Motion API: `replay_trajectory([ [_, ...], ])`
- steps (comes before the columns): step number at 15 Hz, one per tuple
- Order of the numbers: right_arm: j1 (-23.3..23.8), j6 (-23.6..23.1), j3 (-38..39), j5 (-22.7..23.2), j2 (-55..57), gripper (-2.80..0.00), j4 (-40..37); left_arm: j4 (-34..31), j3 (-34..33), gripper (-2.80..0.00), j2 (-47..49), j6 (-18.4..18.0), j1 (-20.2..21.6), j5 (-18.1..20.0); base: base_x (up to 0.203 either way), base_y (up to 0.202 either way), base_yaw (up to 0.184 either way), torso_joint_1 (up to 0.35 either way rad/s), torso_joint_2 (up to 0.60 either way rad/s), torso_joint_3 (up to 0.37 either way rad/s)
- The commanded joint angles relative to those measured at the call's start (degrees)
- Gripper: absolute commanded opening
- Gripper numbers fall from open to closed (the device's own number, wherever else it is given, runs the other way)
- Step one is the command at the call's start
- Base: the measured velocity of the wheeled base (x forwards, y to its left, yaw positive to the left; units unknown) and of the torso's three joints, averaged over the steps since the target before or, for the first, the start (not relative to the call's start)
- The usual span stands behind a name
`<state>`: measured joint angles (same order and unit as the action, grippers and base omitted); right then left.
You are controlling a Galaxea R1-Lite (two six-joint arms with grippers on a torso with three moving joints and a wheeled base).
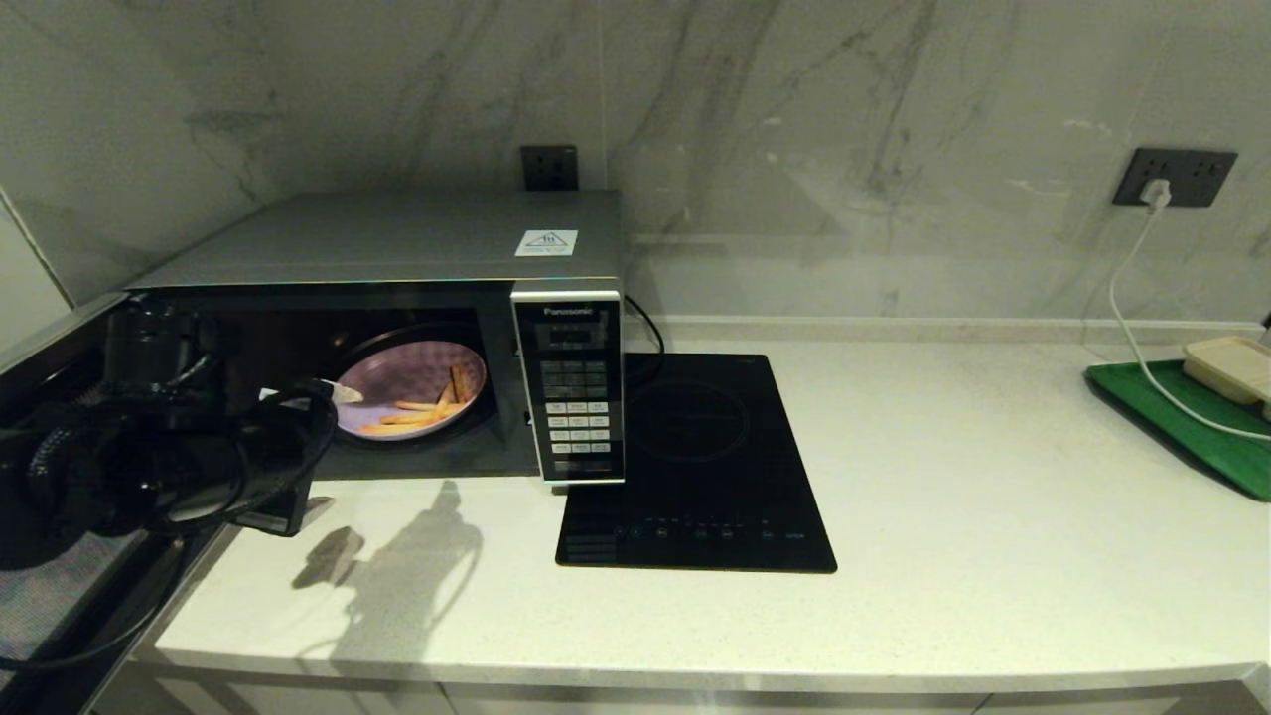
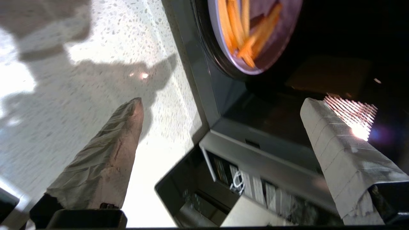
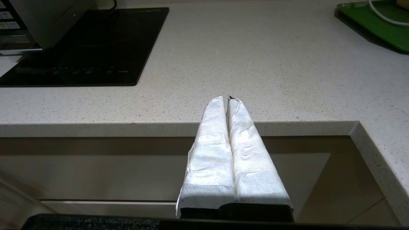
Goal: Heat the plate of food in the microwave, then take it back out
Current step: Take the plate out of the microwave
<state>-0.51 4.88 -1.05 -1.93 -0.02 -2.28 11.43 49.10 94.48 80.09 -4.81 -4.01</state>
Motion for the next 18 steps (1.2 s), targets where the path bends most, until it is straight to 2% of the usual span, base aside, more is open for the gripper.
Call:
replay_trajectory([
  [1,0.0,0.0,0.0,0.0,0.0,-2.80,0.0,0.1,2.5,0.00,7.1,1.4,-0.1,0.0,0.000,0.000,0.000,0.000,0.00,0.000],
  [3,0.0,0.0,0.0,0.0,0.0,-2.80,0.0,0.1,4.5,0.00,10.2,2.4,0.3,-0.2,0.000,0.000,0.000,0.000,0.00,0.000],
  [9,0.0,0.0,0.0,0.0,0.0,-2.80,0.0,0.1,10.5,0.00,14.2,2.4,2.7,0.0,0.000,0.000,0.000,0.000,0.00,0.000],
  [18,0.0,0.0,0.0,0.0,0.0,-2.80,0.0,0.0,13.2,0.00,17.5,2.5,4.9,4.2,0.000,0.000,0.000,0.000,0.00,0.000],
])
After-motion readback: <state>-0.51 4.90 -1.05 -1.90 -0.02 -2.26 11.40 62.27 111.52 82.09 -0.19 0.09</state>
